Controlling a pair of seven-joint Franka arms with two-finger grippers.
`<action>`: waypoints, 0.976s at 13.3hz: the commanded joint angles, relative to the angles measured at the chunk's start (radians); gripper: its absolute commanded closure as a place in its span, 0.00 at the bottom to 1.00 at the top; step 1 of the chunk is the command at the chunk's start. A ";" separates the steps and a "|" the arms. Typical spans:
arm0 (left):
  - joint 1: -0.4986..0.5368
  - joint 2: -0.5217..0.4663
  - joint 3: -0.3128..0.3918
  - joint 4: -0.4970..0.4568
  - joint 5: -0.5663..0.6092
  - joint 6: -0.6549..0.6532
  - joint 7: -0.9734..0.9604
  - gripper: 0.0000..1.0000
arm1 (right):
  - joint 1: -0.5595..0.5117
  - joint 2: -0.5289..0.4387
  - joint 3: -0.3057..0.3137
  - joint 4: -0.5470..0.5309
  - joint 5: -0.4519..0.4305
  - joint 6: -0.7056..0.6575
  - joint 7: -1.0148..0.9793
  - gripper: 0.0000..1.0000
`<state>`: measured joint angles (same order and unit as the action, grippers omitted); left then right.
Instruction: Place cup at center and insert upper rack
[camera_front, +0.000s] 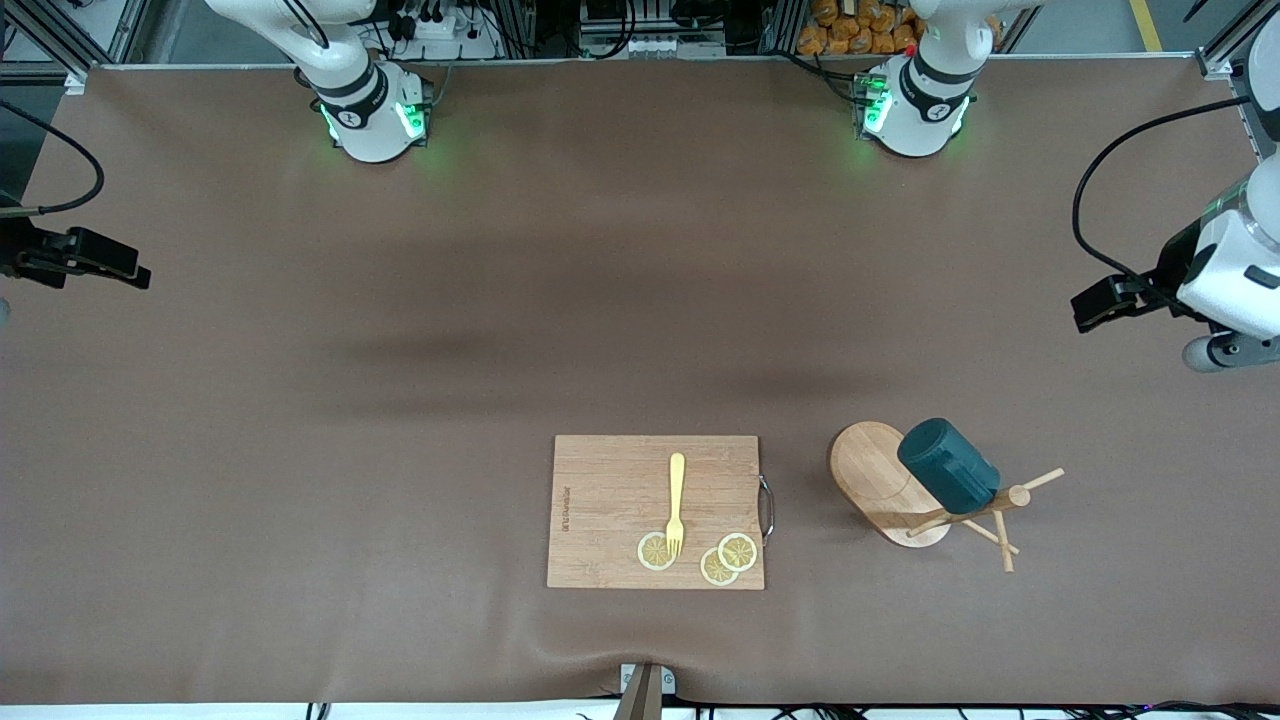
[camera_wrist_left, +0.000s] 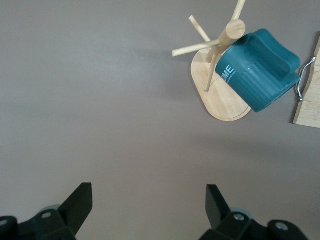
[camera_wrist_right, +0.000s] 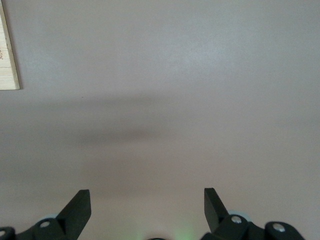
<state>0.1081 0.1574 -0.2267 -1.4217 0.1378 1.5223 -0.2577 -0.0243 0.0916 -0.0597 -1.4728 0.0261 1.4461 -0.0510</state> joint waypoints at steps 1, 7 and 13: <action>-0.113 -0.077 0.159 -0.078 -0.050 0.001 0.096 0.00 | -0.013 -0.010 0.017 -0.001 -0.012 -0.001 0.000 0.00; -0.130 -0.196 0.205 -0.217 -0.090 0.068 0.218 0.00 | -0.011 -0.016 0.018 -0.001 -0.009 -0.009 -0.001 0.00; -0.133 -0.231 0.221 -0.240 -0.098 0.061 0.213 0.00 | -0.008 -0.035 0.038 0.002 -0.006 -0.018 0.000 0.00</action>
<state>-0.0108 -0.0397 -0.0292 -1.6290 0.0581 1.5691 -0.0597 -0.0241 0.0838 -0.0432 -1.4698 0.0261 1.4421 -0.0510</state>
